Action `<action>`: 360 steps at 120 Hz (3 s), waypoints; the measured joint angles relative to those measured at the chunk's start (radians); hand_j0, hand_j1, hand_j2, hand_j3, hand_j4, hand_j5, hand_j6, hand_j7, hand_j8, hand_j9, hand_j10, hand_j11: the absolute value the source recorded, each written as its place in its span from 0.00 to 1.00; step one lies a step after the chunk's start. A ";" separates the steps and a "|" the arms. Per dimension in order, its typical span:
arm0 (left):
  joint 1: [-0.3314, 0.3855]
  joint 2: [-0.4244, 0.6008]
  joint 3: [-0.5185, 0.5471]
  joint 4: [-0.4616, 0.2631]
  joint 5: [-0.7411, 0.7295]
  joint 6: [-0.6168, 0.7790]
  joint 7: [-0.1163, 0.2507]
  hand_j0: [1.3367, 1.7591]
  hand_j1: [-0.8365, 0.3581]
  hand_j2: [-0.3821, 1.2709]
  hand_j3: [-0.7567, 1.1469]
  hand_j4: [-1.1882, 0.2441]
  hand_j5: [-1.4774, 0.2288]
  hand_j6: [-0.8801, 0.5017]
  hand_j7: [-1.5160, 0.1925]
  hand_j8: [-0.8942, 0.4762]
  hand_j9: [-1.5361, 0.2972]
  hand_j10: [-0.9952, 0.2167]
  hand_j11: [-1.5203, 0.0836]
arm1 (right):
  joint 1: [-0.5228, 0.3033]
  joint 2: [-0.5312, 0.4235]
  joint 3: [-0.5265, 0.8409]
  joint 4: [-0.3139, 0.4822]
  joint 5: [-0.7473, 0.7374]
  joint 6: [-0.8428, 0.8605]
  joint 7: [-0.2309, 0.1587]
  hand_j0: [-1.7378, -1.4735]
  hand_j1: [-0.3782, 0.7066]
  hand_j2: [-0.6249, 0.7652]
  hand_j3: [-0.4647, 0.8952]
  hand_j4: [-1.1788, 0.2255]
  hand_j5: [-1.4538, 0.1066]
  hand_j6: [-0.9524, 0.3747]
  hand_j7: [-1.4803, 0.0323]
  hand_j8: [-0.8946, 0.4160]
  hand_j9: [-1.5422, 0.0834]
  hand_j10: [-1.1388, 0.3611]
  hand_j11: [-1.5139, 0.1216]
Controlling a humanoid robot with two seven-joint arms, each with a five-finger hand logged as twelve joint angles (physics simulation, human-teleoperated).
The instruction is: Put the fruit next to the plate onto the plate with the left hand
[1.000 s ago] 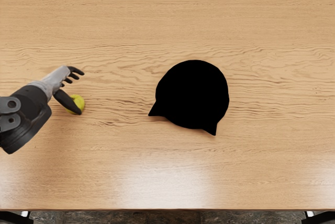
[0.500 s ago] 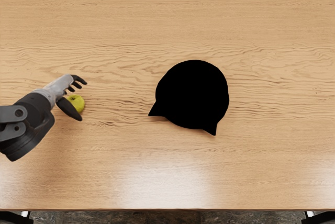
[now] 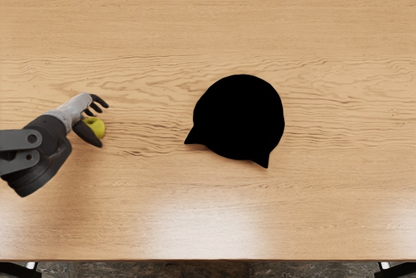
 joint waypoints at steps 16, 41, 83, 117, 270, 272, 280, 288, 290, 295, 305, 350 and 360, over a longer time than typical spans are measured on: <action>0.002 -0.011 0.009 0.031 -0.001 0.000 0.000 0.76 0.60 0.28 0.40 0.55 0.57 0.35 0.59 0.36 0.56 0.49 0.63 | 0.000 0.000 0.000 0.000 0.000 0.000 0.000 0.30 0.07 0.44 0.34 0.81 0.90 0.69 0.95 0.65 0.92 0.73 0.90; 0.012 -0.052 0.012 0.059 -0.002 0.000 0.000 0.76 0.53 0.29 0.40 0.50 0.51 0.30 0.53 0.31 0.51 0.44 0.57 | 0.000 0.000 0.000 0.000 0.000 0.000 0.000 0.30 0.07 0.44 0.34 0.81 0.90 0.69 0.95 0.65 0.92 0.73 0.90; 0.014 -0.052 0.024 0.067 0.001 0.000 -0.002 0.74 0.48 0.37 0.40 0.36 0.35 0.25 0.37 0.35 0.34 0.38 0.37 | 0.000 0.000 0.000 0.000 0.000 0.000 0.000 0.30 0.07 0.44 0.34 0.81 0.90 0.69 0.95 0.65 0.92 0.73 0.90; -0.001 -0.032 0.021 0.064 -0.005 -0.003 0.001 0.74 0.41 0.52 0.40 0.29 0.23 0.28 0.27 0.38 0.26 0.40 0.28 | 0.000 0.000 0.000 0.000 0.000 0.000 0.000 0.30 0.07 0.44 0.34 0.81 0.90 0.69 0.95 0.65 0.92 0.73 0.90; -0.117 -0.175 -0.296 -0.041 0.005 -0.003 0.000 0.73 0.41 0.48 0.40 0.28 0.18 0.31 0.23 0.40 0.23 0.43 0.25 | 0.000 0.000 0.000 0.000 0.000 0.000 0.000 0.30 0.07 0.44 0.34 0.81 0.90 0.69 0.95 0.65 0.92 0.73 0.90; -0.118 -0.180 -0.297 -0.043 0.006 -0.003 0.001 0.73 0.41 0.48 0.40 0.28 0.18 0.31 0.23 0.40 0.23 0.43 0.25 | 0.000 0.000 0.000 0.000 0.000 0.000 0.000 0.30 0.07 0.44 0.34 0.81 0.90 0.69 0.95 0.65 0.92 0.73 0.90; -0.125 -0.198 -0.302 -0.051 0.010 -0.002 0.001 0.73 0.41 0.48 0.40 0.28 0.18 0.30 0.23 0.40 0.23 0.43 0.25 | 0.000 0.000 0.000 0.000 0.000 0.000 0.000 0.30 0.07 0.44 0.34 0.81 0.90 0.69 0.95 0.65 0.92 0.73 0.90; -0.136 -0.219 -0.309 -0.059 0.013 -0.003 0.001 0.74 0.41 0.48 0.40 0.28 0.18 0.30 0.22 0.40 0.23 0.43 0.25 | 0.000 0.000 0.000 0.000 0.000 0.000 0.000 0.30 0.07 0.44 0.34 0.81 0.90 0.69 0.95 0.65 0.92 0.73 0.90; -0.137 -0.225 -0.311 -0.060 0.013 -0.002 0.001 0.73 0.41 0.48 0.40 0.28 0.18 0.30 0.22 0.40 0.23 0.43 0.25 | 0.000 0.000 0.000 0.000 0.000 0.000 0.000 0.30 0.07 0.44 0.34 0.81 0.90 0.69 0.95 0.65 0.92 0.73 0.90; -0.138 -0.242 -0.315 -0.064 0.014 -0.002 0.001 0.73 0.42 0.48 0.40 0.27 0.18 0.30 0.22 0.40 0.23 0.43 0.25 | 0.000 0.000 0.000 0.000 0.000 0.000 0.000 0.30 0.07 0.44 0.34 0.81 0.90 0.69 0.95 0.65 0.92 0.73 0.90; -0.144 -0.259 -0.324 -0.071 0.014 -0.003 0.001 0.74 0.41 0.48 0.40 0.28 0.18 0.31 0.22 0.40 0.23 0.43 0.25 | 0.000 0.000 0.000 0.000 0.000 0.000 0.000 0.30 0.07 0.44 0.34 0.81 0.90 0.69 0.95 0.65 0.92 0.73 0.90; -0.123 -0.357 -0.331 -0.090 0.045 -0.001 0.001 0.73 0.39 0.51 0.40 0.26 0.19 0.31 0.22 0.42 0.22 0.45 0.24 | 0.000 0.000 0.000 0.000 0.000 0.000 0.000 0.30 0.07 0.44 0.34 0.81 0.90 0.69 0.95 0.65 0.92 0.73 0.90; -0.104 -0.377 -0.320 -0.090 0.056 -0.002 0.001 0.73 0.38 0.53 0.40 0.26 0.19 0.31 0.22 0.42 0.22 0.45 0.24 | 0.000 0.000 0.000 0.000 0.000 0.000 0.000 0.30 0.07 0.44 0.34 0.81 0.90 0.69 0.95 0.65 0.92 0.73 0.90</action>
